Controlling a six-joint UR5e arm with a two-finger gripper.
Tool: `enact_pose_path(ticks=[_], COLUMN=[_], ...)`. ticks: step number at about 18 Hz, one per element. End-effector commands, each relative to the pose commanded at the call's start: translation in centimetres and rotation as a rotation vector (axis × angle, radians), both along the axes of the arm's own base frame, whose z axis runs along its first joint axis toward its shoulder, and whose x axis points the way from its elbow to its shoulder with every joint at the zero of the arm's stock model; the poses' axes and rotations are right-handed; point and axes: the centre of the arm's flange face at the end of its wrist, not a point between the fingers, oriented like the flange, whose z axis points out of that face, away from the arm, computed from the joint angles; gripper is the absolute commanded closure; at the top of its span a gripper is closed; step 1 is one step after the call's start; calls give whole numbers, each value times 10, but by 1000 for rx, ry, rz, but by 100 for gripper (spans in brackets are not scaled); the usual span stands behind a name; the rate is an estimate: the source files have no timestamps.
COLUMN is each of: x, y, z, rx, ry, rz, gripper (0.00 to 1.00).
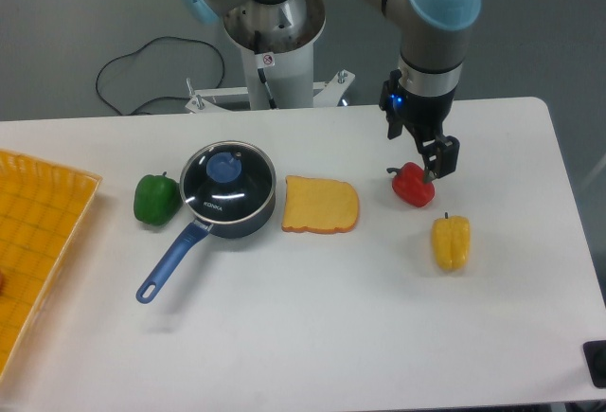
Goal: Open the lid
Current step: 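Move the gripper from the red pepper over the saucepan's glass lid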
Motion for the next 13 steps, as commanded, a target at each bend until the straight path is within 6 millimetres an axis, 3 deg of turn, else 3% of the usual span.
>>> enact_pose_path(ticks=[6, 10, 13], x=[30, 56, 83], y=[35, 58, 85], z=[-8, -44, -57], rx=[-20, -54, -37], ry=[-6, -66, -45], rz=[63, 122, 167], gripper=[0, 0, 0])
